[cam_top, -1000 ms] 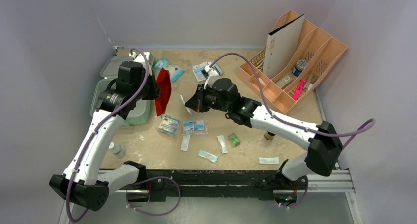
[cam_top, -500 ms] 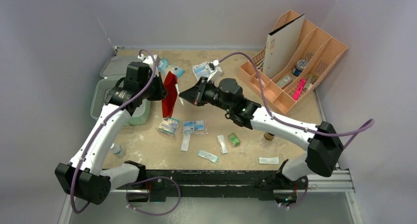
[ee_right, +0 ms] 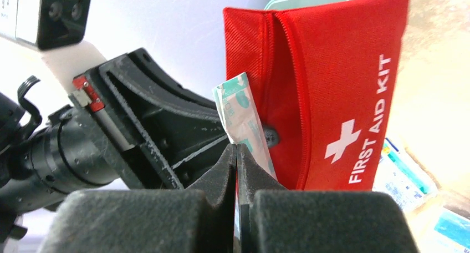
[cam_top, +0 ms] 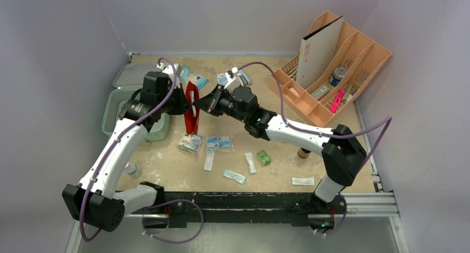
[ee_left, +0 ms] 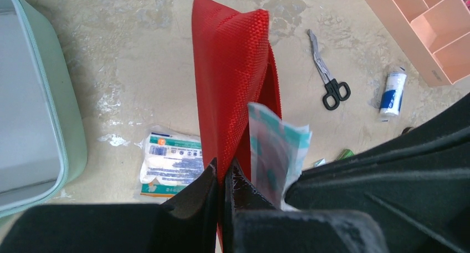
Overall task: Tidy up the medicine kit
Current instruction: Place the medical item at the medicine pouch.
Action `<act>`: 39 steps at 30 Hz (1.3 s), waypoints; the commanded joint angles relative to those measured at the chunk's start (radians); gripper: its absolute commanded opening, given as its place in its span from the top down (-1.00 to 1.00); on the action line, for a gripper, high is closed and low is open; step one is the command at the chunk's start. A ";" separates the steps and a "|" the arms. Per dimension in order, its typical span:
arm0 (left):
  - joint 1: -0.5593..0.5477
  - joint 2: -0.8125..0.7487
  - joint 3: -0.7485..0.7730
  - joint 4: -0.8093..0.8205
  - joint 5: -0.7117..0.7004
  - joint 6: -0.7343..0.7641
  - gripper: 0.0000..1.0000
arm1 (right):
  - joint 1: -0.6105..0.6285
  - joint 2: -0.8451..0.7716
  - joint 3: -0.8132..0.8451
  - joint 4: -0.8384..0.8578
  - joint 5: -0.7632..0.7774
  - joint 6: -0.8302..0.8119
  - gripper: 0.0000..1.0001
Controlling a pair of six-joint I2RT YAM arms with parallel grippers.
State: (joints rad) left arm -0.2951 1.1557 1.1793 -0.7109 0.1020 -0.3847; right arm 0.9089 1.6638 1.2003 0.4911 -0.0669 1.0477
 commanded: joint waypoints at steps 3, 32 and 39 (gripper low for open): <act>-0.001 -0.020 -0.008 0.057 0.032 -0.026 1.00 | 0.002 0.016 0.061 0.003 0.129 0.005 1.00; 0.001 -0.010 0.001 0.034 -0.045 -0.001 1.00 | 0.036 -0.017 0.191 -0.302 0.054 -0.322 0.55; -0.001 -0.008 -0.008 0.019 -0.050 0.018 1.00 | 0.037 -0.206 0.027 -0.539 0.030 -0.580 0.41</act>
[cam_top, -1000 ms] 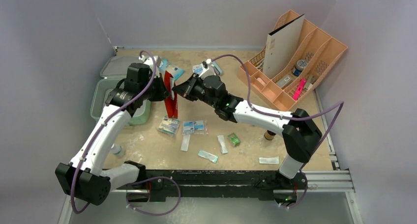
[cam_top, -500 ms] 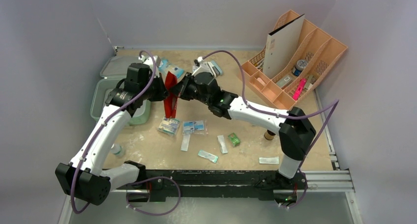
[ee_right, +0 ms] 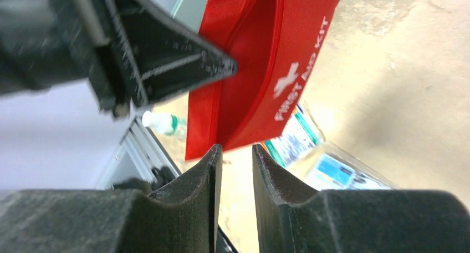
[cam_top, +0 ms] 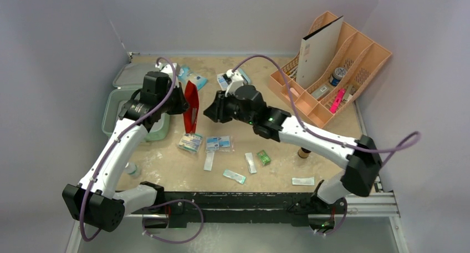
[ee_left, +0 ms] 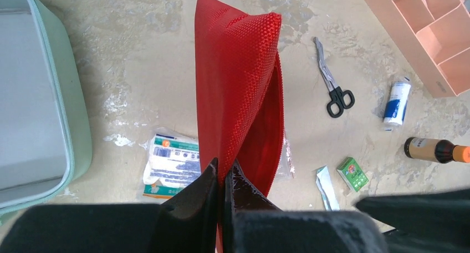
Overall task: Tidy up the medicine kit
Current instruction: Place the medical item at the medicine pouch, then pick up the medical item at the center of the board.
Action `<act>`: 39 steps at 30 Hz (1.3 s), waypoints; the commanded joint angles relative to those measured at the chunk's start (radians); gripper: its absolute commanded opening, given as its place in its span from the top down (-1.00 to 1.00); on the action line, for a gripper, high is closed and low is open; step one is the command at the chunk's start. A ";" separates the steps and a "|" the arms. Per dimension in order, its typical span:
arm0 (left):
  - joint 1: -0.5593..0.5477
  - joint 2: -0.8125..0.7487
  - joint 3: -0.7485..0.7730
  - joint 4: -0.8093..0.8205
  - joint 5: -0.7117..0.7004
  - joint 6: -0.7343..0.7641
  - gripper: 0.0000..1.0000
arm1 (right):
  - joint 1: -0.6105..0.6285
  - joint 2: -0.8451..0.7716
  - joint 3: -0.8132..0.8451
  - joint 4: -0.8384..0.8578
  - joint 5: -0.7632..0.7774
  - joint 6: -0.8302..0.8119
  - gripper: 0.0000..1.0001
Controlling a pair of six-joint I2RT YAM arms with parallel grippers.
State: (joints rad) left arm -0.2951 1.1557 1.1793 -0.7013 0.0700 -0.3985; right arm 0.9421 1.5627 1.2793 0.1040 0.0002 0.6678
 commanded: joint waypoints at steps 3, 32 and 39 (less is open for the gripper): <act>-0.001 -0.011 -0.007 0.001 -0.020 0.040 1.00 | 0.012 -0.143 -0.065 -0.317 -0.016 -0.310 0.38; 0.002 -0.021 -0.019 -0.015 -0.088 0.089 1.00 | 0.328 0.076 -0.278 -0.382 0.064 -0.556 0.17; 0.002 -0.014 -0.018 -0.014 -0.075 0.093 1.00 | 0.342 0.127 -0.260 -0.377 0.122 -0.576 0.19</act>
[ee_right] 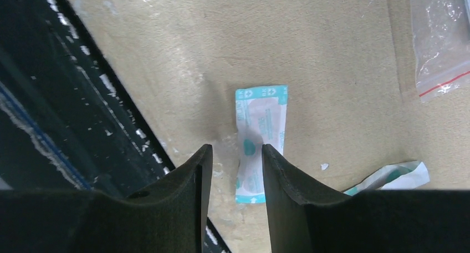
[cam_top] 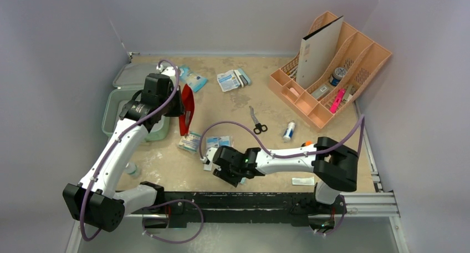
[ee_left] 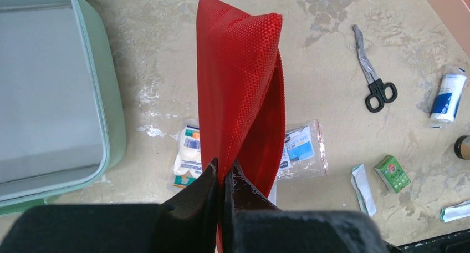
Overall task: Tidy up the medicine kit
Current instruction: Pick up the medical item at the center of the board.
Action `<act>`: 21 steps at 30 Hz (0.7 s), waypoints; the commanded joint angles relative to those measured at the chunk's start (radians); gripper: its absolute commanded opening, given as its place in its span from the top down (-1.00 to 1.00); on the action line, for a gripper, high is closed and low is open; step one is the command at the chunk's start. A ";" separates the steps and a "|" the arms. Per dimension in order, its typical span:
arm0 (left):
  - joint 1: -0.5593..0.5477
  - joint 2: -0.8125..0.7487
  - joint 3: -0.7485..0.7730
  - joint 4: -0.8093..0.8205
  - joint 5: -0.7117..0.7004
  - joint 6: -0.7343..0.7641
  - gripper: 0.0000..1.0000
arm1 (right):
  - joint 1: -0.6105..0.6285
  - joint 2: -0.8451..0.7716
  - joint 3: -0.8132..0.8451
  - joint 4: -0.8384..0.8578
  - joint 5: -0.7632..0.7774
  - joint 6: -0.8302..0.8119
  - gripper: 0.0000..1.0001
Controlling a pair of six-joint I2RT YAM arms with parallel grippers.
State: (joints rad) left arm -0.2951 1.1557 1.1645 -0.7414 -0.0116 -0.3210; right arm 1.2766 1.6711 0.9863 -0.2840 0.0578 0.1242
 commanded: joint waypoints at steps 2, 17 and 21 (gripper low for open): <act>0.002 -0.016 -0.003 0.028 0.007 0.016 1.00 | 0.010 0.030 0.038 0.008 0.090 -0.035 0.19; 0.003 -0.011 -0.008 0.033 0.027 0.013 1.00 | 0.013 -0.016 0.039 -0.023 0.130 -0.029 0.84; 0.002 -0.010 -0.011 0.034 0.036 0.011 1.00 | 0.013 -0.055 0.079 -0.073 0.139 0.004 0.91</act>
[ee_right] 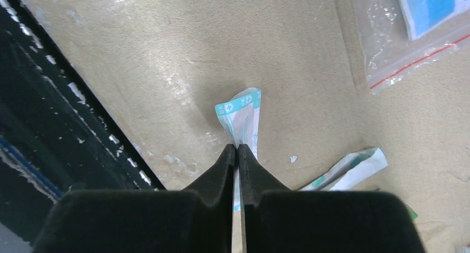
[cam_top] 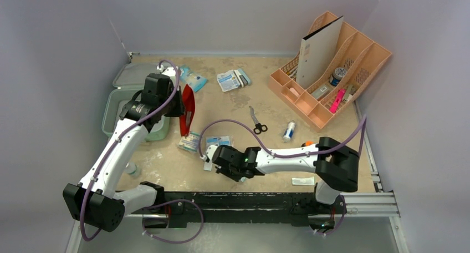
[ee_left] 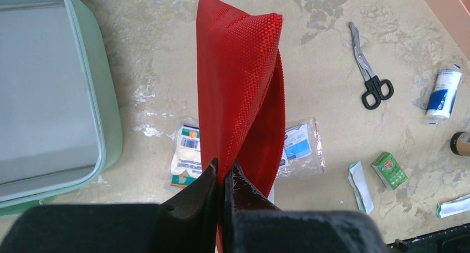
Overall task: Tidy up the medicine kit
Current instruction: Pick up the medical item at the center of the board.
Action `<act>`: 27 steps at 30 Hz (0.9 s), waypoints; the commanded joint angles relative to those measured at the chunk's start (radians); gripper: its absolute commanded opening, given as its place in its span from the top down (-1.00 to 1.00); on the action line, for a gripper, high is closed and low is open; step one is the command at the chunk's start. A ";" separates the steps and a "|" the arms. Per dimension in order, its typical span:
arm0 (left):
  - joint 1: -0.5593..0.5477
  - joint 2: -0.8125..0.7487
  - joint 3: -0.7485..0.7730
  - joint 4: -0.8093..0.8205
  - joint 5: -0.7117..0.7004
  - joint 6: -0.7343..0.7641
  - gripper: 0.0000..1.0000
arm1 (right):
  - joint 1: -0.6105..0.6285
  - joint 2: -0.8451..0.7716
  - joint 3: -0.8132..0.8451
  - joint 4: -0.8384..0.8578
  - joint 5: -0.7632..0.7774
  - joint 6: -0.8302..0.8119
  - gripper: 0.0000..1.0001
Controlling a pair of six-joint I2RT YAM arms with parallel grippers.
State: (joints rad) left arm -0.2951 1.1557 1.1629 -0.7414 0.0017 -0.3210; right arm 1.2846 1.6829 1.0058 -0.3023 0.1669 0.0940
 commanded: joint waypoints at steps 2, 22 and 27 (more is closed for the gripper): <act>0.002 -0.008 -0.009 0.036 0.026 0.011 1.00 | -0.002 -0.104 0.075 -0.069 0.045 0.055 0.94; 0.001 0.024 -0.023 0.072 0.142 -0.007 1.00 | -0.322 -0.254 0.202 0.221 -0.129 0.497 1.00; 0.002 0.018 -0.020 0.077 0.146 -0.005 1.00 | -0.355 -0.237 0.231 0.297 -0.126 0.643 1.00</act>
State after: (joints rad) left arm -0.2951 1.1828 1.1404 -0.7120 0.1249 -0.3218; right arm 0.9535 1.4391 1.1801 -0.1123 0.0486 0.5858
